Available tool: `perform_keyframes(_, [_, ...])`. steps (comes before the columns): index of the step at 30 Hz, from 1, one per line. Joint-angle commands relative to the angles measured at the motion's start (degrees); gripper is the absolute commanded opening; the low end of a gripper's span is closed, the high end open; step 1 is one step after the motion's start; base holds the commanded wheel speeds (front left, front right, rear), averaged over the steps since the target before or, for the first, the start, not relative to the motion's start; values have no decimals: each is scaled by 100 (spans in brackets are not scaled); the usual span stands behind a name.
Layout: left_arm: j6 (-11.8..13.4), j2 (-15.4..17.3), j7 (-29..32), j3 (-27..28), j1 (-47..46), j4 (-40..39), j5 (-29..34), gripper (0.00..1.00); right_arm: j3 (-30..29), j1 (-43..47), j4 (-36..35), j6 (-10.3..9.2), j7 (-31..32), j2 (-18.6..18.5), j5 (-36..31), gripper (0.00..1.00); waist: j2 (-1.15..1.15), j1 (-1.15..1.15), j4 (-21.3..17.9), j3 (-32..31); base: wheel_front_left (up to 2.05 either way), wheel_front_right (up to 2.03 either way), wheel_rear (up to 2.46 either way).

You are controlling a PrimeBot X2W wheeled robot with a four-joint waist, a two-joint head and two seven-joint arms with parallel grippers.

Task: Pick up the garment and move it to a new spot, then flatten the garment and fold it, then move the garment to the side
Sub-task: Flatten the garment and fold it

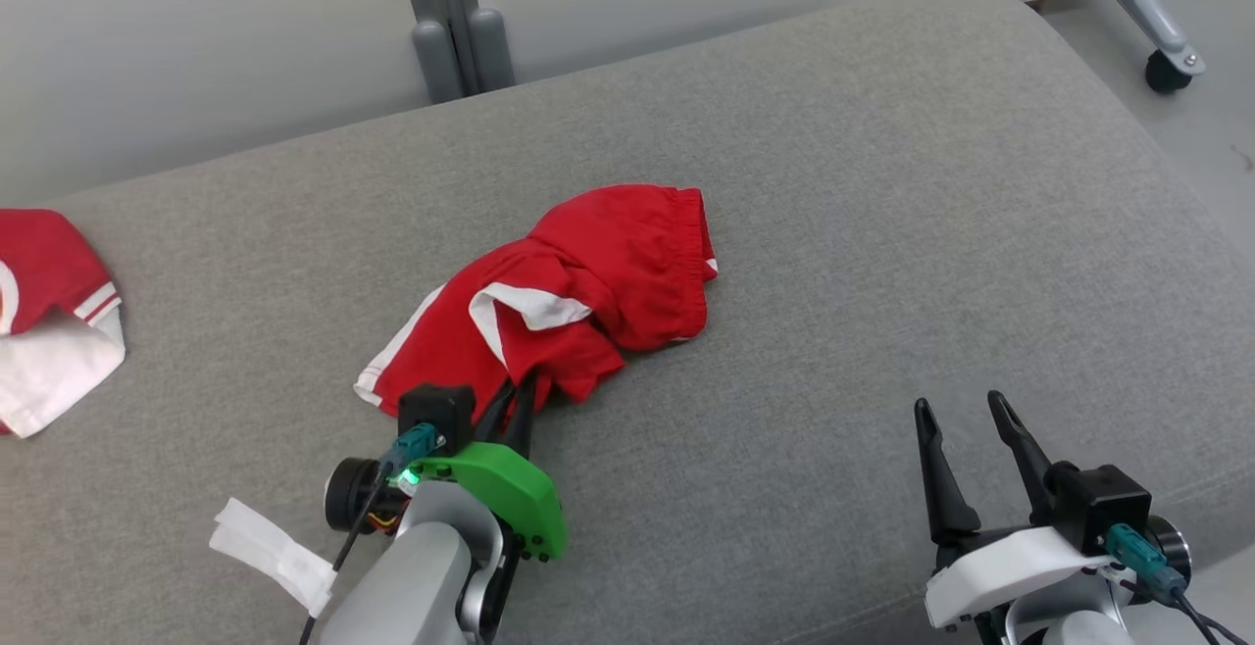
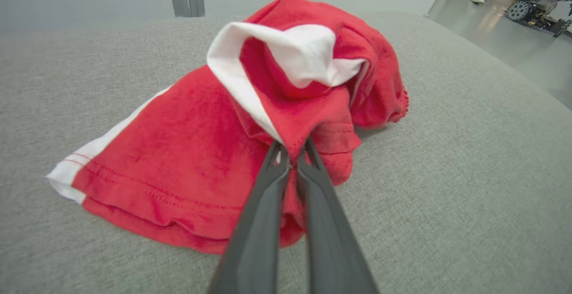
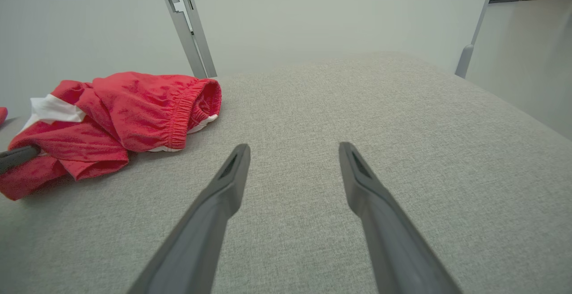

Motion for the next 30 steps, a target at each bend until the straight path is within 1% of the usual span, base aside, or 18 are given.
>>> perform_keyframes(1, [46,27,-54,-15,-83,-100,-39,0,-8,102,16,-2,-18,-11,-22,100,0,0,217,-230,0,0,0])
perform_keyframes(4, [110,38,-95,-37,-84,-335,62,0,-50,147,37,-2,-18,-11,-27,100,0,0,363,-376,0,0,0])
perform_keyframes(8, [175,277,-120,-67,47,-791,267,0,-81,241,54,-2,-18,-11,-23,100,0,0,537,-534,0,0,0])
perform_keyframes(10, [177,496,-67,-135,176,-1012,370,0,-97,253,44,-2,-18,-12,-3,100,0,0,607,-571,0,0,0])
perform_keyframes(12, [185,805,66,-233,257,-1227,510,0,-115,259,34,-2,-18,-12,18,100,0,0,665,-578,0,0,0])
perform_keyframes(14, [210,1081,204,-211,367,-1425,536,0,-126,265,29,-2,-18,-12,31,100,0,0,718,-561,0,0,0])
perform_keyframes(15, [239,1283,268,-207,417,-1510,605,0,-130,265,31,-2,-18,-12,40,100,0,0,741,-544,0,0,0])
perform_keyframes(17, [320,1570,345,-161,488,-1602,662,0,-130,249,44,-2,-18,-12,50,100,0,0,771,-497,0,0,0])
perform_keyframes(20, [402,1824,484,-107,602,-1573,670,0,-137,208,72,-2,-18,-12,48,100,0,0,797,-431,0,0,0])
perform_keyframes(23, [415,1846,528,-47,711,-1418,526,0,-130,145,98,-2,-18,-12,43,100,0,0,799,-369,0,0,0])
perform_keyframes(27, [424,1654,417,-8,854,-1091,346,0,-117,91,136,-2,-18,-12,37,100,0,0,770,-324,0,0,0])
perform_keyframes(29, [477,1605,306,-22,867,-904,379,0,-119,75,156,-2,-18,-12,26,100,0,0,751,-315,0,0,0])
perform_keyframes(30, [512,1554,243,-38,868,-828,407,29,-122,58,163,-2,-18,-12,18,100,0,0,743,-315,0,0,0])
